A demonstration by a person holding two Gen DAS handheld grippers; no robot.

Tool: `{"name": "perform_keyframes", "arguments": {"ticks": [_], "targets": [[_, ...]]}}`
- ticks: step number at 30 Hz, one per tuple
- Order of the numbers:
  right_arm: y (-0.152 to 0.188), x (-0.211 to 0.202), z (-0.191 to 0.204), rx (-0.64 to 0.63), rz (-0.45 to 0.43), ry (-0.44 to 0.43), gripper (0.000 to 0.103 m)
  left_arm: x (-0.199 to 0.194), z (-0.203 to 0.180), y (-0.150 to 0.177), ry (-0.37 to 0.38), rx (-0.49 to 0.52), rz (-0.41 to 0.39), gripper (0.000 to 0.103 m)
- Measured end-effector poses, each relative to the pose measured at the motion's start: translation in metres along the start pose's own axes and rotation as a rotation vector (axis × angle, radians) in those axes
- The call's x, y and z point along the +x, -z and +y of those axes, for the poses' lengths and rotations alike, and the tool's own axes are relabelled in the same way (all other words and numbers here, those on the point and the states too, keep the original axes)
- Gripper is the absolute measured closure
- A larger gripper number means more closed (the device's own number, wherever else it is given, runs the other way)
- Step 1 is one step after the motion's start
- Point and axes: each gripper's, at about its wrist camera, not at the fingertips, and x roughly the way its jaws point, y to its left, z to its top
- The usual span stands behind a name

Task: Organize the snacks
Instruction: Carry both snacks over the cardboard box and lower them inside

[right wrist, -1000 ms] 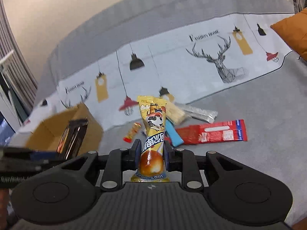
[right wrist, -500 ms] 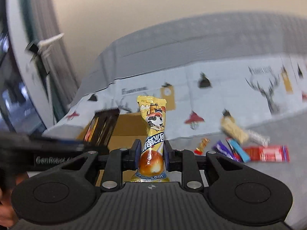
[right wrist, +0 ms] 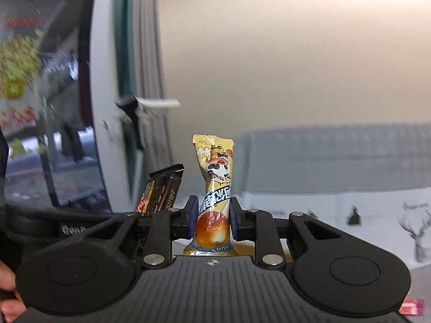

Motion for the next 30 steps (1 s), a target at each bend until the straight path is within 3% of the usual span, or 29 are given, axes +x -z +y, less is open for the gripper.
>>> {"name": "perform_keyframes", "arguments": {"ticks": [4,7,12,17,30], "targets": [[0.000,0.006,0.006,0.012,-0.044,0.014,0.078,-0.004,0.004,0.001,-0.045,0.016,-0.015,0.059],[0.012,0.015,-0.008,0.100,0.009,-0.044,0.078,0.006,0.007,0.008,-0.064,0.014,0.013,0.059],[0.039,0.024,-0.008,0.034,0.103,-0.030,0.078,0.033,0.020,0.032,-0.061,-0.005,0.090,0.059],[0.063,0.046,-0.016,0.087,0.183,-0.042,0.078,0.060,0.024,0.065,-0.054,-0.001,0.165,0.059],[0.115,0.109,-0.039,0.147,0.374,0.007,0.078,0.155,0.058,0.116,-0.042,-0.042,0.324,0.059]]}}
